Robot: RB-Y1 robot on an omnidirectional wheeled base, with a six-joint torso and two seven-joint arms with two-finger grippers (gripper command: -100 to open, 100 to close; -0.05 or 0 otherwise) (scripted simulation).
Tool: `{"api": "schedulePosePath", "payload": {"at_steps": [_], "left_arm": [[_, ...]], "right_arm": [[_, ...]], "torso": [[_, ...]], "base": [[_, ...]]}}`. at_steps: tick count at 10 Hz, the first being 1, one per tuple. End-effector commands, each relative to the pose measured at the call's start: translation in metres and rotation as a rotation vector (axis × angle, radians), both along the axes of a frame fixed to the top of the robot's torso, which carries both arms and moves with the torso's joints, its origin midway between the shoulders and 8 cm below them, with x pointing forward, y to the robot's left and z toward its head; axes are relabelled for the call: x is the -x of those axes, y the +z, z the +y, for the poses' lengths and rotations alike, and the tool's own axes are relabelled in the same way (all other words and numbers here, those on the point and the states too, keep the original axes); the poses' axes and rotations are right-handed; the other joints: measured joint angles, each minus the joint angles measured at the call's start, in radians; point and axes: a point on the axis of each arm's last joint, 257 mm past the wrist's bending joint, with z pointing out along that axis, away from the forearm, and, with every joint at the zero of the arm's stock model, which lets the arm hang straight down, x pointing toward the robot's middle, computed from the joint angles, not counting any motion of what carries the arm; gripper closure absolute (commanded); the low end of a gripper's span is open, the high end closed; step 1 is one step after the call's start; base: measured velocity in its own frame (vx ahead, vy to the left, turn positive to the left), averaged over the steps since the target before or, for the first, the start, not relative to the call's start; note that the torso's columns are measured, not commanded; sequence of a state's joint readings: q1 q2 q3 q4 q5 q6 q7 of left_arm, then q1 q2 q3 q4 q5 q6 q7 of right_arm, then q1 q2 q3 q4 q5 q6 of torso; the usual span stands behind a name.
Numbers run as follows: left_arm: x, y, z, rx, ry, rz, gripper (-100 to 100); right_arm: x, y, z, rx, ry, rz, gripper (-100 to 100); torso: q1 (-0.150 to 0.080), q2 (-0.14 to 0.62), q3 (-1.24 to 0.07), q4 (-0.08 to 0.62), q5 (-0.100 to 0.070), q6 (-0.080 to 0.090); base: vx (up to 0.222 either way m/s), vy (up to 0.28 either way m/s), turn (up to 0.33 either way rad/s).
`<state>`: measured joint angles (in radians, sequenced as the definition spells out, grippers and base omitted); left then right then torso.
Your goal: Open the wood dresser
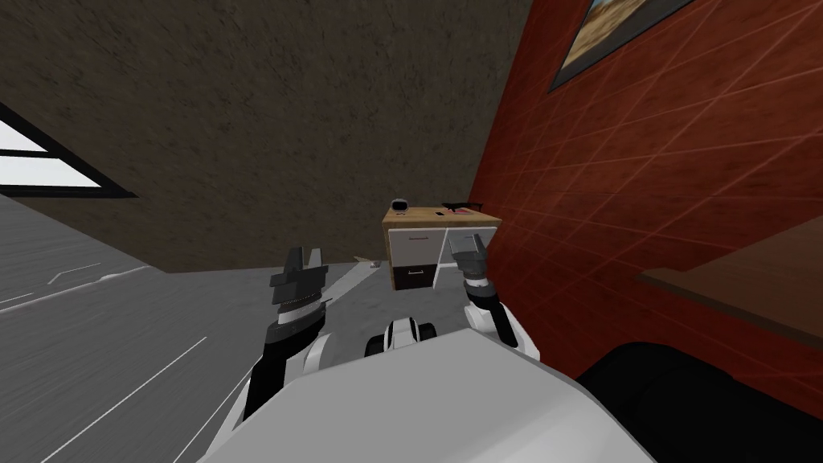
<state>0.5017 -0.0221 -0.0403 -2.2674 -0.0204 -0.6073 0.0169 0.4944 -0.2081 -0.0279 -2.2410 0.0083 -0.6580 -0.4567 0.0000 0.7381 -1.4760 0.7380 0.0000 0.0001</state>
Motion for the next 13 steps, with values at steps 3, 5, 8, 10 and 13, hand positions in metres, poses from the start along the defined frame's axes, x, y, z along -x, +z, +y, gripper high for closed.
{"api": "schedulePosePath", "payload": {"at_steps": [3, 5, 8, 10, 13], "left_arm": [[0.000, 0.000, 0.000, 0.000, 0.000, 0.000, 0], [0.000, 0.000, 0.000, 0.000, 0.000, 0.000, 0], [0.000, 0.000, 0.000, 0.000, 0.000, 0.000, 0], [0.000, 0.000, 0.000, 0.000, 0.000, 0.000, 0], [0.000, 0.000, 0.000, 0.000, 0.000, 0.000, 0]], "right_arm": [[-0.008, -0.013, -0.003, -0.116, 0.121, 0.048, -100], [-0.011, -0.020, -0.005, -0.172, 0.171, 0.069, -100], [-0.014, -0.027, -0.008, -0.246, 0.234, 0.092, -100], [-0.017, -0.034, -0.010, -0.310, 0.282, 0.112, -100], [-0.020, -0.041, -0.014, -0.389, 0.341, 0.132, -100]], "torso": [[0.000, 0.000, 0.000, 0.000, 0.000, 0.000], [0.000, -0.001, 0.000, 0.000, 0.000, 0.000], [0.000, 0.000, 0.000, 0.000, 0.000, 0.000], [0.000, -0.001, 0.000, 0.000, 0.000, 0.000], [0.000, 0.000, 0.000, 0.000, 0.000, 0.000]], "base": [[0.035, 0.002, 0.033], [0.044, 0.002, 0.038], [0.027, 0.002, 0.030], [0.038, -0.001, 0.042], [0.030, 0.000, 0.032]]}}
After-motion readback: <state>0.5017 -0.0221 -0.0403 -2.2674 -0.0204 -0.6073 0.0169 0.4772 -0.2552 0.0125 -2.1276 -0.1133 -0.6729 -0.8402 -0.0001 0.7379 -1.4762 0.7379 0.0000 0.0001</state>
